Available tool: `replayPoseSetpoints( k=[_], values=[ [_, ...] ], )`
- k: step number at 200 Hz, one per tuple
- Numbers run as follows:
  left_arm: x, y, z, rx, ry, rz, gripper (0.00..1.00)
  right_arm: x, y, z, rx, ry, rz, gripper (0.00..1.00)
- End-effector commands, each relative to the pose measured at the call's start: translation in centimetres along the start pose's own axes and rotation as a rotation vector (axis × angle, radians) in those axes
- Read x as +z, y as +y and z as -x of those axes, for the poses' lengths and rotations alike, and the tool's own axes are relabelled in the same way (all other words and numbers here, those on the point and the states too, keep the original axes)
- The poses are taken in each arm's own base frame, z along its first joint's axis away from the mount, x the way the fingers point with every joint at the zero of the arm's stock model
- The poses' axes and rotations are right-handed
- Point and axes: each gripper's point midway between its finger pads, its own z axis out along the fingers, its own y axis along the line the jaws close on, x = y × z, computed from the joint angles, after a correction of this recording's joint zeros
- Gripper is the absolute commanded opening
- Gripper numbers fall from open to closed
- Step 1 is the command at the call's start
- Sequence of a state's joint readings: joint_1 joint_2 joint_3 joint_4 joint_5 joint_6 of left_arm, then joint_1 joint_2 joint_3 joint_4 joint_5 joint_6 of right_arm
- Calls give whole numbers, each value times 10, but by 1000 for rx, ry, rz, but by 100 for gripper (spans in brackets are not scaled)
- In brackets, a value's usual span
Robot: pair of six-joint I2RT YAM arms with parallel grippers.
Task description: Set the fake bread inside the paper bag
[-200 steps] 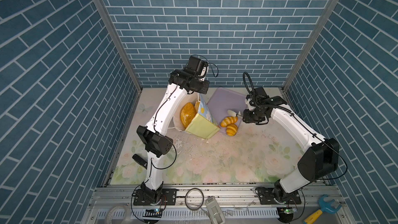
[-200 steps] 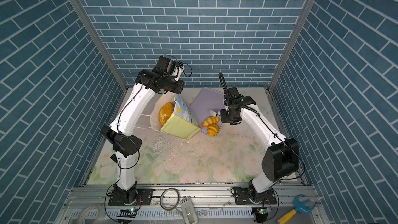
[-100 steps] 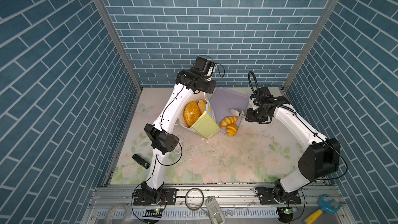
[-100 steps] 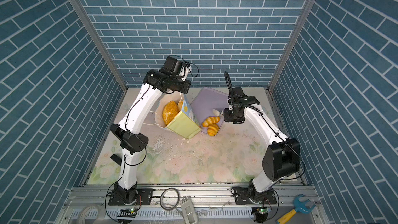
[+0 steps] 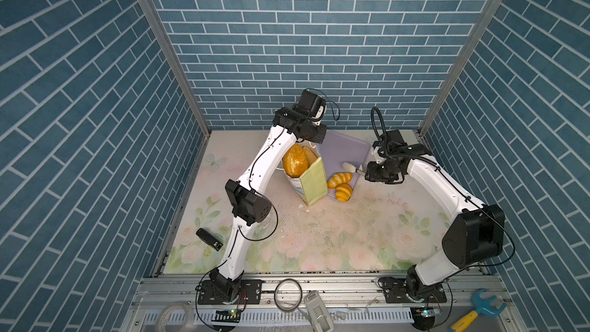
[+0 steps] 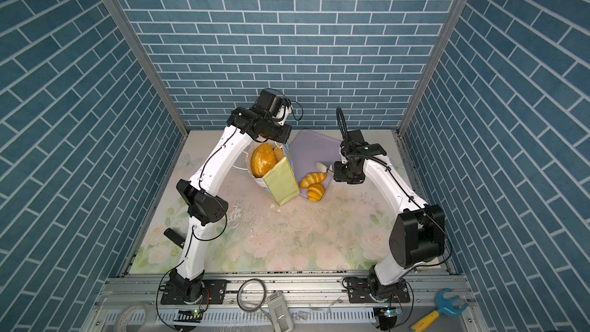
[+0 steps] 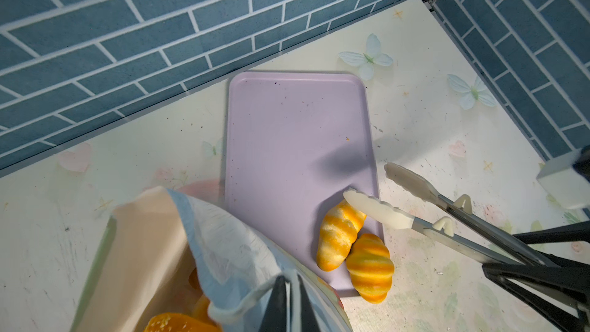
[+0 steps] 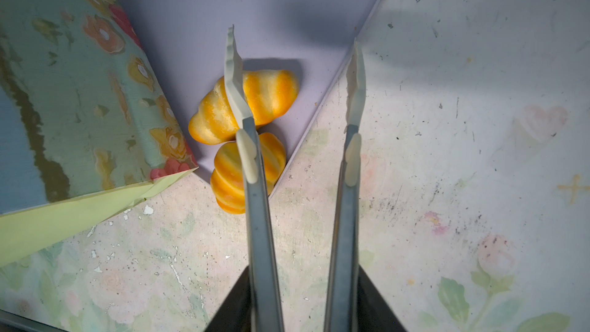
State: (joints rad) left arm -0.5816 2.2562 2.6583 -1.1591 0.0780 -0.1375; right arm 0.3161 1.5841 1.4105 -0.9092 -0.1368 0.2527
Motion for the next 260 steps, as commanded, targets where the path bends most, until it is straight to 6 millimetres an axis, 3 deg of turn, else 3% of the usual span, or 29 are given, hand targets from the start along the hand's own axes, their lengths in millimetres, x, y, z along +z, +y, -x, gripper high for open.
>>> replayPoseSetpoints(
  k=[1, 54, 134, 204, 260],
  values=[
    [-1, -6, 3, -4, -14, 2, 14, -9, 2, 4, -33, -34, 22, 46],
    [-19, -4, 7, -9, -40, 21, 22, -10, 0, 6, -29, -40, 30, 46],
    [-44, -1, 0, -4, -30, 37, 52, -13, 2, 9, -35, -48, 37, 46],
    [-69, 2, 3, 0, -61, 63, 64, -17, 1, 12, -41, -53, 34, 46],
    [-117, 7, 10, 5, -143, 117, 70, -19, 2, 15, -45, -56, 34, 46]
  ],
)
